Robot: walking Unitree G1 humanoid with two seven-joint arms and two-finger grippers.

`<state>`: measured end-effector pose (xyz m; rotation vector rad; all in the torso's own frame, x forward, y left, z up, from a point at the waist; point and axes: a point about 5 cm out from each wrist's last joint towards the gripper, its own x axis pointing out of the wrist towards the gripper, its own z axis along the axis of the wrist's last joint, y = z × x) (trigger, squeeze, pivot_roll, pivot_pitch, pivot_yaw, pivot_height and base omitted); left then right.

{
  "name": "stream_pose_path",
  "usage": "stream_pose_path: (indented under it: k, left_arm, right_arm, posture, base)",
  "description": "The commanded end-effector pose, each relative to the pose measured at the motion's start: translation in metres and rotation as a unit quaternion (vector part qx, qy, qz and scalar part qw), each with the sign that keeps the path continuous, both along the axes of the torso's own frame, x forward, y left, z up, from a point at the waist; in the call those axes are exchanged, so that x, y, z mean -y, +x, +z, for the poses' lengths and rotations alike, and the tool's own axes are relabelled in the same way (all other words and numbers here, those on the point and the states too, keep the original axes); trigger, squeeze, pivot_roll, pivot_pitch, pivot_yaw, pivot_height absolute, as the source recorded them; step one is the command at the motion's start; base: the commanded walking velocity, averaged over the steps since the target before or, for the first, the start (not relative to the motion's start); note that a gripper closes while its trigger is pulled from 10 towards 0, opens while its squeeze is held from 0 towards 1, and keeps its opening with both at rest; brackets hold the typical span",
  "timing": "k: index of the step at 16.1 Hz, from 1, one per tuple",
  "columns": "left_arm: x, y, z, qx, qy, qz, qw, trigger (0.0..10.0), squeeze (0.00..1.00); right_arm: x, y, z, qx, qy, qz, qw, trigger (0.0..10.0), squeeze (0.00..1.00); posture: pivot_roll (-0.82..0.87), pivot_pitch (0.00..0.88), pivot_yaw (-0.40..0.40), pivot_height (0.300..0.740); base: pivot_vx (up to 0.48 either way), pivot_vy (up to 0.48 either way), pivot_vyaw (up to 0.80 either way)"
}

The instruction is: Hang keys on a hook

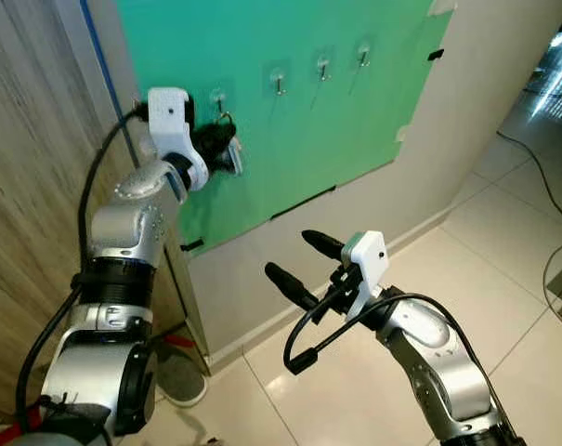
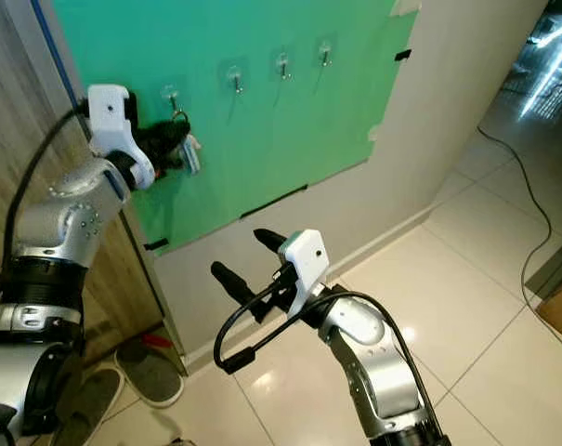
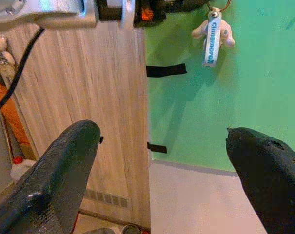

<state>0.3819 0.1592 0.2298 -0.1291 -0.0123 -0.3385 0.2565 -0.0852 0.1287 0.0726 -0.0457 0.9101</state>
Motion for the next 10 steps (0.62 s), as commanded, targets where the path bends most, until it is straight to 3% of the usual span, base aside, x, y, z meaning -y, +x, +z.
stream_pose_path:
  k: [1,3,6,9,10]
  left_arm:
    - [-0.009,-0.004,0.009,0.023,0.054,0.022,0.998,10.0,1.0]
    - [-0.018,-0.01,0.011,0.041,0.088,0.031,0.995,10.0,1.0]
    - [-0.018,-0.039,0.002,0.063,0.126,0.017,0.99,10.0,1.0]
    - [-0.02,-0.071,-0.033,0.049,0.136,0.037,0.989,10.0,1.0]
    - [-0.021,-0.081,-0.045,0.04,0.132,0.053,0.989,10.0,1.0]
  right_arm:
    - [0.0,0.0,0.003,0.006,0.001,0.004,1.0,10.0,0.0]
    - [0.0,0.001,0.002,0.004,0.001,0.003,1.0,10.0,0.0]
    - [0.003,0.004,-0.001,-0.002,0.004,-0.01,1.0,10.0,0.0]
    - [0.017,0.015,-0.002,-0.012,0.022,-0.098,0.995,10.0,0.0]
    - [0.022,0.017,-0.005,-0.006,0.008,-0.134,0.991,10.0,0.0]
  posture:
    - [-0.01,0.0,-0.01,0.74]
    - [-0.01,0.0,-0.008,0.74]
    - [0.02,0.0,-0.013,0.74]
    - [0.04,0.0,-0.021,0.74]
    - [0.04,0.0,-0.023,0.74]
  base:
    - [0.0,0.0,0.0]
    - [0.0,0.0,0.0]
    - [0.0,0.0,0.0]
    - [0.0,0.0,0.0]
    - [0.0,0.0,0.0]
